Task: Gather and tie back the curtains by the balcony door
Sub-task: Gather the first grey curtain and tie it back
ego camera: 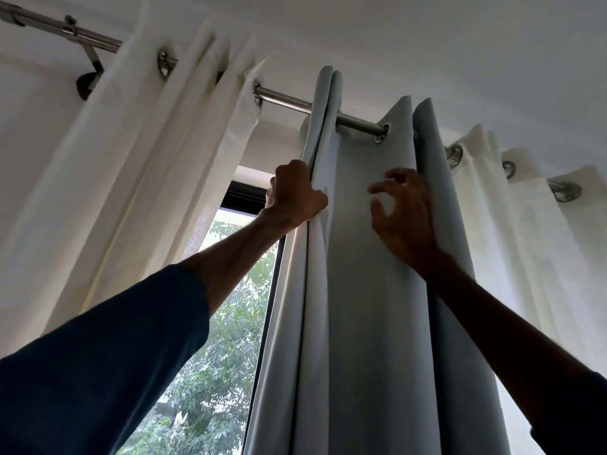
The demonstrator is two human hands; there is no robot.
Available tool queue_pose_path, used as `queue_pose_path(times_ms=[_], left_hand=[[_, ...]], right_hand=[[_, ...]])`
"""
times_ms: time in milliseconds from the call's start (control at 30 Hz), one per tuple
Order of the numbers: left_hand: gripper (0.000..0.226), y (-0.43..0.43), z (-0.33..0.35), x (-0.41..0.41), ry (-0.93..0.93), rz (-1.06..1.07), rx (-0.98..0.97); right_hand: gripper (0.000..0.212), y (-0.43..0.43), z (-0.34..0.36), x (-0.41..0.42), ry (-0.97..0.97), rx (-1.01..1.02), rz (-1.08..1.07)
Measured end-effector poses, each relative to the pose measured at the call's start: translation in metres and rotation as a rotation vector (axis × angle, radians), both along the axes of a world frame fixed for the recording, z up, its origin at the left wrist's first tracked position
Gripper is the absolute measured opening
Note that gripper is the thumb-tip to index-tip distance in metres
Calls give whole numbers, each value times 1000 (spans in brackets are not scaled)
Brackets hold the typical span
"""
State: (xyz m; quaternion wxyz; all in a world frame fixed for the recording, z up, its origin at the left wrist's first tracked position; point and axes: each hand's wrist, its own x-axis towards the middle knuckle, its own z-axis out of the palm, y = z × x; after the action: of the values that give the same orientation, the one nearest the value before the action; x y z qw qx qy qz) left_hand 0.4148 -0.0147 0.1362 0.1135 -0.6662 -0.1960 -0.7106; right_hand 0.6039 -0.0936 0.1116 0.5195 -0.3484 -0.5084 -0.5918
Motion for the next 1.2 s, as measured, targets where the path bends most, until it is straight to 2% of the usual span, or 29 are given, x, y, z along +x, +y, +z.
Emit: queue_pose_path(times_ms=[67, 200, 400, 533, 700, 867, 933, 1033, 1067, 1200], left_hand=[[24, 1, 0, -1, 7, 2, 24], [23, -1, 2, -2, 32, 18, 43], [25, -5, 2, -3, 63, 31, 82], [26, -2, 1, -5, 78, 42, 105], [35, 6, 2, -6, 105, 36, 142], [65, 2, -8, -4, 139, -40, 326], [64, 2, -11, -4, 153, -32, 362], [22, 5, -9, 0, 244, -9, 284], [18, 5, -8, 2, 261, -20, 248], [45, -1, -4, 8, 331, -56, 100]], right_hand=[[29, -8, 3, 9, 154, 44, -38], [52, -14, 8, 16, 356, -51, -80], [54, -8, 7, 8, 332, -54, 127], [41, -7, 10, -8, 329, -10, 156], [27, -1, 18, -23, 441, -80, 264], [18, 11, 21, -46, 330, -107, 288], [14, 17, 20, -53, 285, -109, 303], [9, 25, 11, -62, 246, -92, 295], [7, 27, 7, -64, 248, -88, 290], [13, 36, -2, -57, 231, -113, 291]])
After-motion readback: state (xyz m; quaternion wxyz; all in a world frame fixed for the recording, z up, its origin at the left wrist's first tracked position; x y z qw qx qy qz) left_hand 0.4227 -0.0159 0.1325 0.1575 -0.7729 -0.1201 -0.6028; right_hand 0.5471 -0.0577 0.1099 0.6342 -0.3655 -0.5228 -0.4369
